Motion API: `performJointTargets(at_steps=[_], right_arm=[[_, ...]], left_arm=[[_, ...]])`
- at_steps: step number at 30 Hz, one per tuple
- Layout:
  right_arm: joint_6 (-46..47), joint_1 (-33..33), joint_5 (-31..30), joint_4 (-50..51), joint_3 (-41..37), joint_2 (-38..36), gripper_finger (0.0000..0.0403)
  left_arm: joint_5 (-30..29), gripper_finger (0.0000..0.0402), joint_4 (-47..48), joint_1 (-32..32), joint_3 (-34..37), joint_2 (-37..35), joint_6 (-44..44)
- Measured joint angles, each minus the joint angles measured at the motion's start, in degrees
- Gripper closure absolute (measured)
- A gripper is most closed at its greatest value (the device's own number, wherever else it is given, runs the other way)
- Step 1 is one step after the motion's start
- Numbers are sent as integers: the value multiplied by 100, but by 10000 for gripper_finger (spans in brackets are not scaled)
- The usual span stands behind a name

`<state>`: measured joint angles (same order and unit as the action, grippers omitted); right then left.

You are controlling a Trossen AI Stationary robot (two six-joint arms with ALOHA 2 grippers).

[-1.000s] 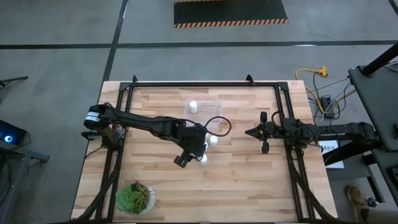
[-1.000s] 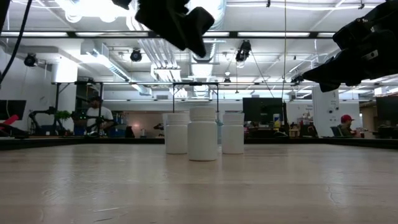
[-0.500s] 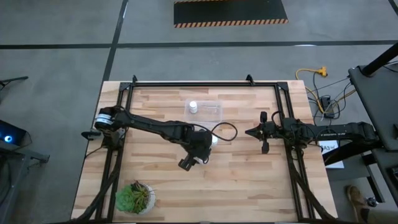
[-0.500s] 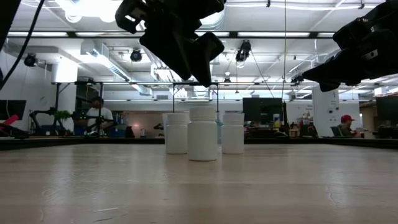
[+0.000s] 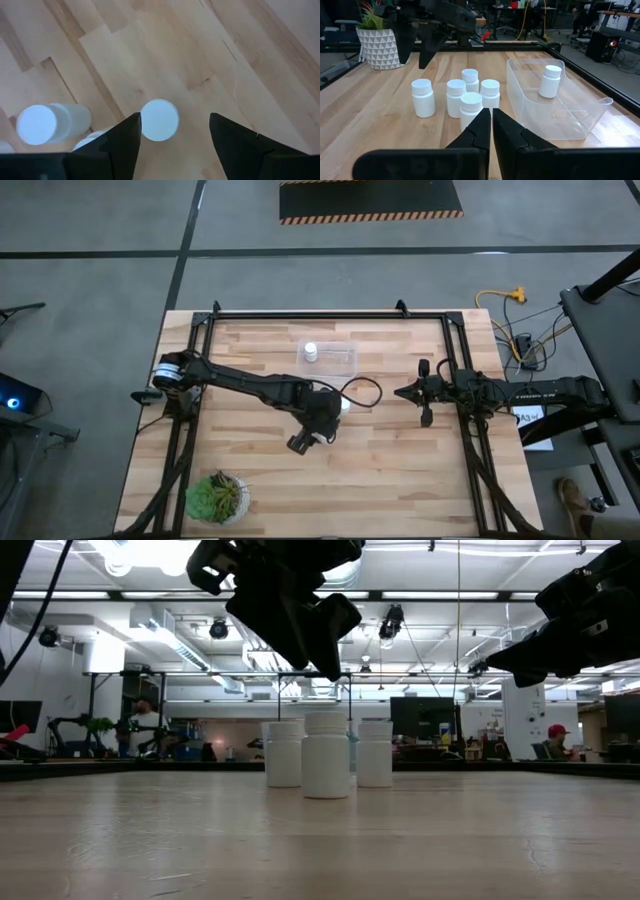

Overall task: Pick and place pill bottles into a basket
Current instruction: Put the white pill bottle into the transparent bin

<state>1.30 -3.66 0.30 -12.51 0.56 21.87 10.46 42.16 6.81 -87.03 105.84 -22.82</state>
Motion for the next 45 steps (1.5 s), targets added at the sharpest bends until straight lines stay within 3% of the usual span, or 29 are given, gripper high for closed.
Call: performJointTargets(at_steps=[18,38,45], right_arm=[[0,2,0,0,0,0,394],[-88,2,-28,-11,0,0,394],[0,2,-30,-11,0,-1,394]], left_arm=[[-509,185,-277,-173,-284,0,-1],[-315,185,-772,-552,-1148,-4,4],[-260,185,-1008,-581,-1137,266,155]])
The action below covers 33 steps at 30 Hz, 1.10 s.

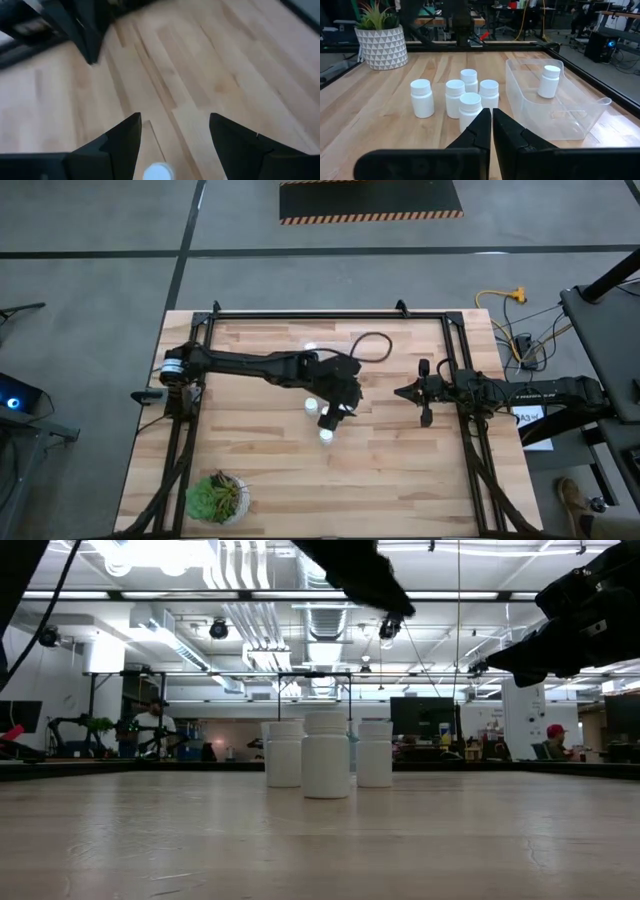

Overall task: Pick and place pill bottles into a basket
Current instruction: Put the white pill bottle into the transparent bin

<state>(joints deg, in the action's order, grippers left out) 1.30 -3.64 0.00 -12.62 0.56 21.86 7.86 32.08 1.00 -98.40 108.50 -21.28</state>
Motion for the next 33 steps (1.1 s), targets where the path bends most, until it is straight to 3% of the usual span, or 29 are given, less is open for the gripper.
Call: performJointTargets(at_steps=[8,33], right_arm=[[20,-2,-1,37,0,3,394],[20,0,8,42,0,5,394]], left_arm=[[4,185,450,344,-61,427,0],[-28,185,1738,659,-80,238,466]])
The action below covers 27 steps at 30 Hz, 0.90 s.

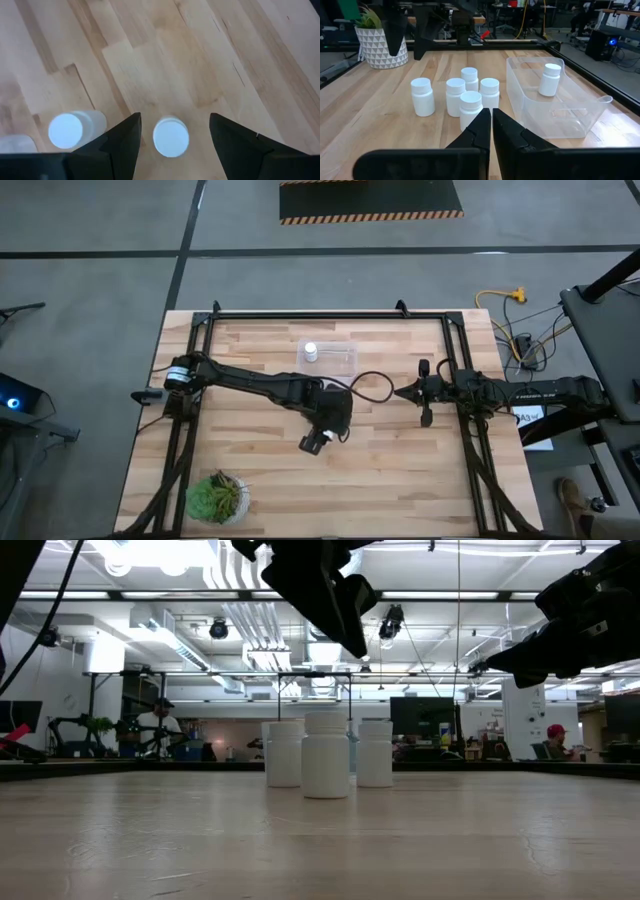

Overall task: Pick and place pill bottles into a basket
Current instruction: Put the white pill bottle into the transparent bin

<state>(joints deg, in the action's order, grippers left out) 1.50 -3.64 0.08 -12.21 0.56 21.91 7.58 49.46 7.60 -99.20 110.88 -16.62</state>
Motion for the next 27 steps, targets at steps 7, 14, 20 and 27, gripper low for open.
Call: performJointTargets(at_steps=[7,14,20,27], right_arm=[[0,0,2,0,0,0,394],[0,0,0,2,0,0,394],[0,1,2,2,0,0,394],[0,0,2,2,0,0,394]], left_arm=[[27,185,55,11,169,-3,133],[25,185,-43,26,406,-3,149],[24,185,-279,28,599,-3,146],[1,185,-397,28,774,-3,145]])
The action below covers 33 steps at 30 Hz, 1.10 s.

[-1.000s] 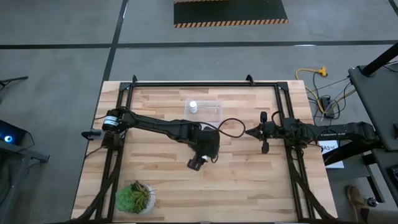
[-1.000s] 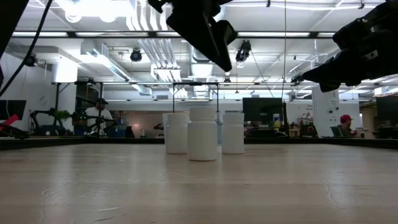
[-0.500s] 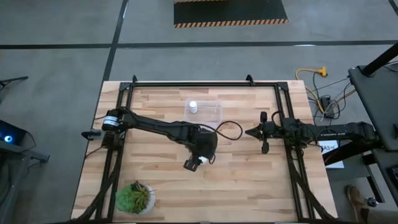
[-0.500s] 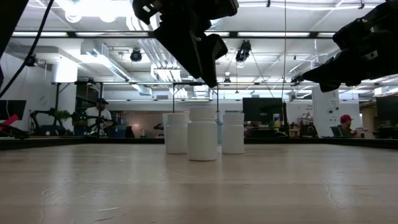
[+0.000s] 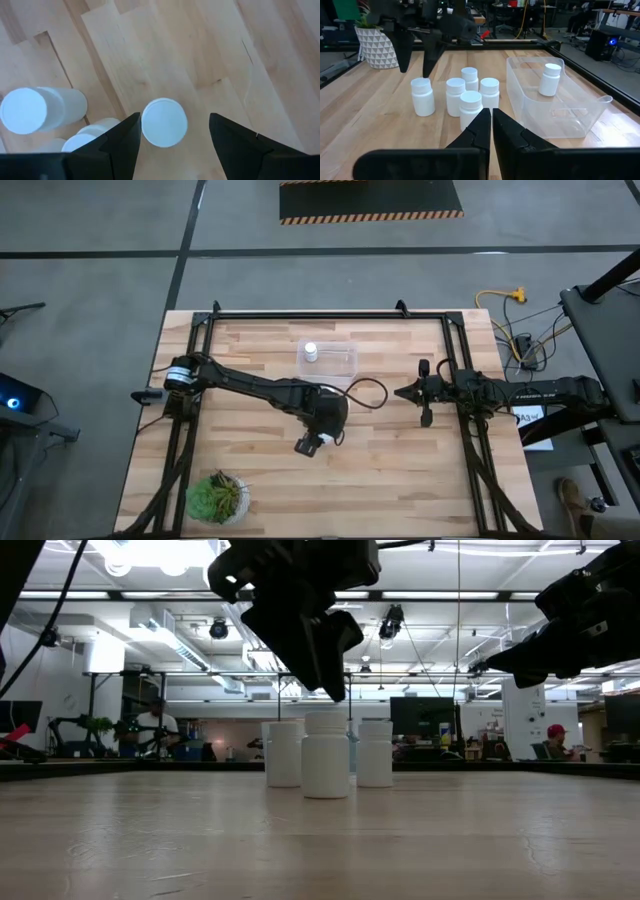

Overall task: Pick and place pill bottles into a basket
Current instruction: Put the white pill bottle into the transparent bin

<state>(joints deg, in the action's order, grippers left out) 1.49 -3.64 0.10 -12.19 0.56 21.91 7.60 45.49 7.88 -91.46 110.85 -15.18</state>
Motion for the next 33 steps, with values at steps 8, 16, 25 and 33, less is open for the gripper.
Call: performJointTargets(at_steps=[8,16,25,33], right_arm=[[0,0,0,0,0,0,394],[29,0,0,0,0,0,394],[46,0,0,0,0,0,394],[44,2,-2,0,0,0,394]], left_arm=[[-79,185,-48,0,10,0,-11],[-81,185,-369,0,276,0,-40],[-98,185,-461,0,374,0,-33],[-221,185,-552,0,372,111,-29]])
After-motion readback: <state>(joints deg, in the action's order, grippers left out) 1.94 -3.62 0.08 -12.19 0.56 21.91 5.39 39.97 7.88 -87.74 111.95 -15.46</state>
